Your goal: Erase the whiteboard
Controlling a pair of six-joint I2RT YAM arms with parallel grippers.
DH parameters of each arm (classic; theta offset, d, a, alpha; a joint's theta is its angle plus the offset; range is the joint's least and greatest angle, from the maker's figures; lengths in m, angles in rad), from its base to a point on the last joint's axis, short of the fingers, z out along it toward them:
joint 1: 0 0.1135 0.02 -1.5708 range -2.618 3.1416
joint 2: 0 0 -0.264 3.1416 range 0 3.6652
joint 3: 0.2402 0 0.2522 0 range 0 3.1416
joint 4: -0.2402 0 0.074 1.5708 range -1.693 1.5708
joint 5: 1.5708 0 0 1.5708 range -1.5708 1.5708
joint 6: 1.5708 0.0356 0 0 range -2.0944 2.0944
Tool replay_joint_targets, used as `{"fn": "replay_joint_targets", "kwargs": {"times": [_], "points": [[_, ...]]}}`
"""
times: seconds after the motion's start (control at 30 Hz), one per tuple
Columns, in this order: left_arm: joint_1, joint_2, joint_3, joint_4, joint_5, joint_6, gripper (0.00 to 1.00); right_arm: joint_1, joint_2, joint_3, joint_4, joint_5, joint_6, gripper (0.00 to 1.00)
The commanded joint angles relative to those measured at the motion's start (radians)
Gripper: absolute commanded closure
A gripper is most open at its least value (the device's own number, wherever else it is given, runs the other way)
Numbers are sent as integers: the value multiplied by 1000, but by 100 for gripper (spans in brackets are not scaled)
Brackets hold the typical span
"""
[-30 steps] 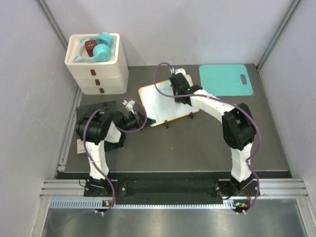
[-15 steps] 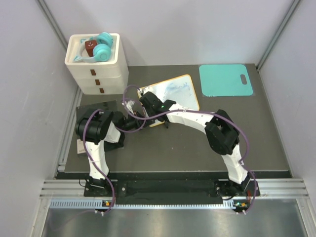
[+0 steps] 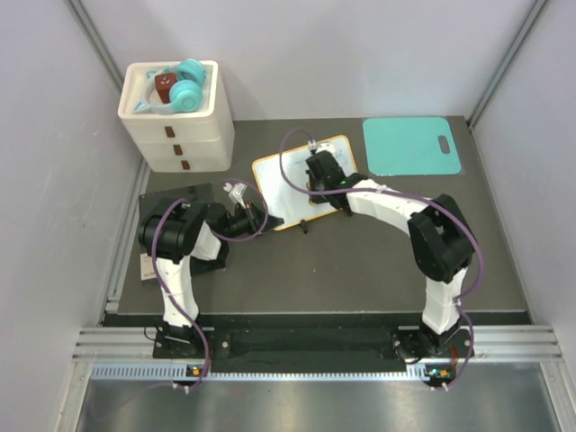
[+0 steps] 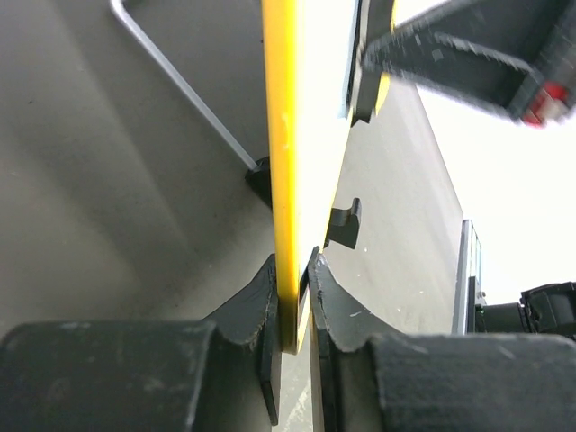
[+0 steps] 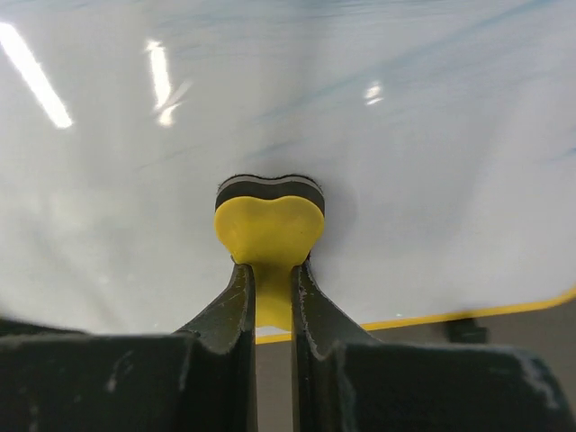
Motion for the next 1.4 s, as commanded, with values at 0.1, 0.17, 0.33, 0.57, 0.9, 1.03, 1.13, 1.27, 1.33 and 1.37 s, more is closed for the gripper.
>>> {"fn": "replay_joint_targets", "kwargs": {"times": [0.1, 0.17, 0.33, 0.57, 0.9, 1.03, 1.13, 1.27, 1.33, 1.37], "points": [[-7, -6, -3, 104, 15, 48, 100, -100, 27, -122, 97, 172, -16, 100], [-7, -9, -5, 104, 13, 47, 100, -48, 42, -91, 93, 161, -27, 100], [-9, -8, -5, 107, 15, 48, 100, 78, 115, 52, 51, 154, -48, 100], [-7, -9, -9, 109, 15, 48, 100, 115, 196, 209, 5, 147, -41, 100], [-7, -6, -6, 109, 16, 47, 100, -101, 144, 162, 16, 121, -27, 100], [-9, -5, -5, 109, 16, 47, 100, -175, 110, 116, 65, 103, -39, 100], [-9, -6, -5, 109, 18, 47, 100, -201, 112, 157, 48, 118, -64, 100], [-9, -6, -5, 107, 18, 48, 100, -209, 128, 235, 33, 138, -96, 100], [-9, -6, -6, 107, 18, 48, 100, -218, 138, 290, 21, 143, -113, 100], [-9, -6, -6, 107, 18, 48, 100, -224, 145, 307, 15, 135, -119, 100]]}}
